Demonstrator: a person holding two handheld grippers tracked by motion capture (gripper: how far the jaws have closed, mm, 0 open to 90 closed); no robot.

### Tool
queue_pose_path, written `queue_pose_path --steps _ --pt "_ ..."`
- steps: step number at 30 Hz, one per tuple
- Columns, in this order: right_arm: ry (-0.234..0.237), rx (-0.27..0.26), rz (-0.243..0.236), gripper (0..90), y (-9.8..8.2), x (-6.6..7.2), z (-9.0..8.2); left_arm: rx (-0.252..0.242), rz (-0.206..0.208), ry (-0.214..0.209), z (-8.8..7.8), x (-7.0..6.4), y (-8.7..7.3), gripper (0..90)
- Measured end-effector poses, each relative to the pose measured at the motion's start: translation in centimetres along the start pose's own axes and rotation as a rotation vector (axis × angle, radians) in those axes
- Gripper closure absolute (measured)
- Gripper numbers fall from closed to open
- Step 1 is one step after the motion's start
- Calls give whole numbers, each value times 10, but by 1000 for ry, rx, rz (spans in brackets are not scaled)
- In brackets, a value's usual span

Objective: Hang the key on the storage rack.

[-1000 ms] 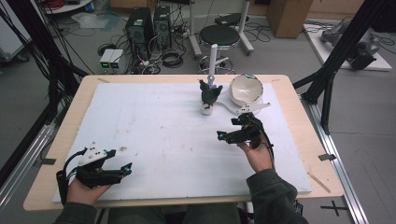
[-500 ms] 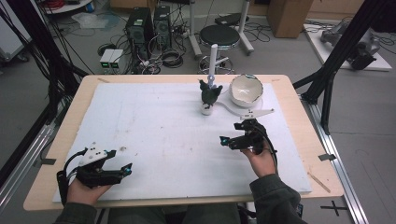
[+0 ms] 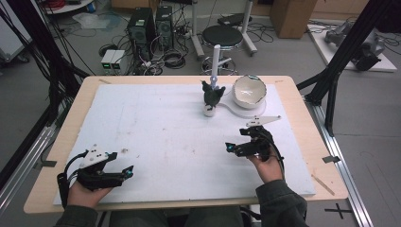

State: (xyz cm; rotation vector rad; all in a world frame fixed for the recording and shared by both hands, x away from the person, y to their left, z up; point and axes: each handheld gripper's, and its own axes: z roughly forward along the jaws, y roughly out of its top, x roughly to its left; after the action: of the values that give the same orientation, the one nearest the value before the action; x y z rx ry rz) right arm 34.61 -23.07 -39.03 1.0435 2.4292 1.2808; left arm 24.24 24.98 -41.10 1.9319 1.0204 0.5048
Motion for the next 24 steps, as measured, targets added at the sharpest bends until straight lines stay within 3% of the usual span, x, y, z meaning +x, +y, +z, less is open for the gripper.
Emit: queue_pose_path --steps 16,24 --pt "0 -17 -22 113 -14 -1 -7 -3 -7 -5 -2 2 -1 210" --pt "-3 -26 -9 113 -24 -2 -12 2 -4 -9 -2 1 -1 210"
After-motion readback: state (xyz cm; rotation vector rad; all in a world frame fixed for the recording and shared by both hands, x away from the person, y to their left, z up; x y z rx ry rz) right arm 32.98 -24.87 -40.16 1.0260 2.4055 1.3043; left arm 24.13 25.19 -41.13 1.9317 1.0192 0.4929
